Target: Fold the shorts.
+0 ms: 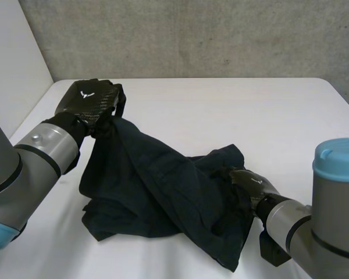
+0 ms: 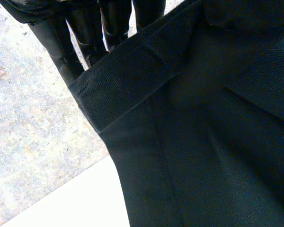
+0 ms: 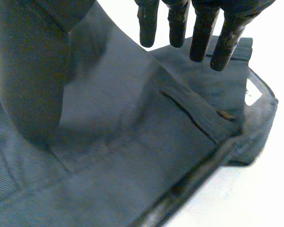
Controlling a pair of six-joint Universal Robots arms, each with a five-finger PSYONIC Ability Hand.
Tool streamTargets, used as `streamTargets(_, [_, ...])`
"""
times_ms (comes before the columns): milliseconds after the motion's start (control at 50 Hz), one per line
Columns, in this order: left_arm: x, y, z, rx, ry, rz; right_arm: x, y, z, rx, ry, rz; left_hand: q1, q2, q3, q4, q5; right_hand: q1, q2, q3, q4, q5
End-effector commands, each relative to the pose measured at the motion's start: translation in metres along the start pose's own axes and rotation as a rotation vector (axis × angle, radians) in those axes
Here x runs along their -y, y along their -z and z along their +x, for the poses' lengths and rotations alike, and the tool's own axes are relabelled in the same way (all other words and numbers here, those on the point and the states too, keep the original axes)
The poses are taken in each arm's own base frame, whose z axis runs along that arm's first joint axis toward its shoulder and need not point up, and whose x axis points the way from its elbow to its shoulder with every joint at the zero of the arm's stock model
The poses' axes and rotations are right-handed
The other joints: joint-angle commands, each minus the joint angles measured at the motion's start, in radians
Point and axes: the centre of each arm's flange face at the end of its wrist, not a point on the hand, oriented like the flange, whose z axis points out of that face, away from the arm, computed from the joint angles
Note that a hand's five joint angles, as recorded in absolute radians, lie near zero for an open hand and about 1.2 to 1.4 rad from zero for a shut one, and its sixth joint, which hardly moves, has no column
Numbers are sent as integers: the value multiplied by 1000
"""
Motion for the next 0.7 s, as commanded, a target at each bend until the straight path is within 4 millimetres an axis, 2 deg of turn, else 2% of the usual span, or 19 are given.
streamTargets(20, [-8, -5, 1, -3, 3, -25, -12, 1, -6, -13, 34, 11, 256, 201, 205, 197, 246, -30, -48, -36, -59, -69])
streamTargets(120, [-14, -8, 1, -6, 5, -41, -25, -4, -12, 2, 50, -14, 256, 201, 205, 197, 246, -30, -48, -36, -59, -69])
streamTargets(180, [-18, -10, 2, -8, 7, -53, -26, -3, -17, 12, 64, -8, 256, 201, 205, 197, 246, -30, -48, -36, -59, -69])
streamTargets(280, [-23, -14, 2, -11, 4, -65, -11, 2, -20, 4, 68, 49, 256, 201, 205, 197, 246, -30, -48, -36, -59, -69])
streamTargets(360, [-28, -20, 2, -13, -27, -77, 6, 22, -25, 20, 127, 115, 256, 201, 205, 197, 246, -30, -48, -36, -59, -69])
streamTargets(440, [-31, -34, 0, -7, -98, -74, 9, 35, -25, 16, 171, 125, 256, 201, 205, 197, 246, -30, -48, -36, -59, -69])
streamTargets(540, [-28, -51, -5, 49, -134, -62, 2, 50, -31, 38, 186, 123, 256, 201, 205, 197, 246, -30, -48, -36, -59, -69])
streamTargets(700, [-27, -62, 2, 66, -140, -55, -28, 48, -32, 46, 199, 51, 256, 201, 205, 197, 246, -30, -48, -36, -59, -69])
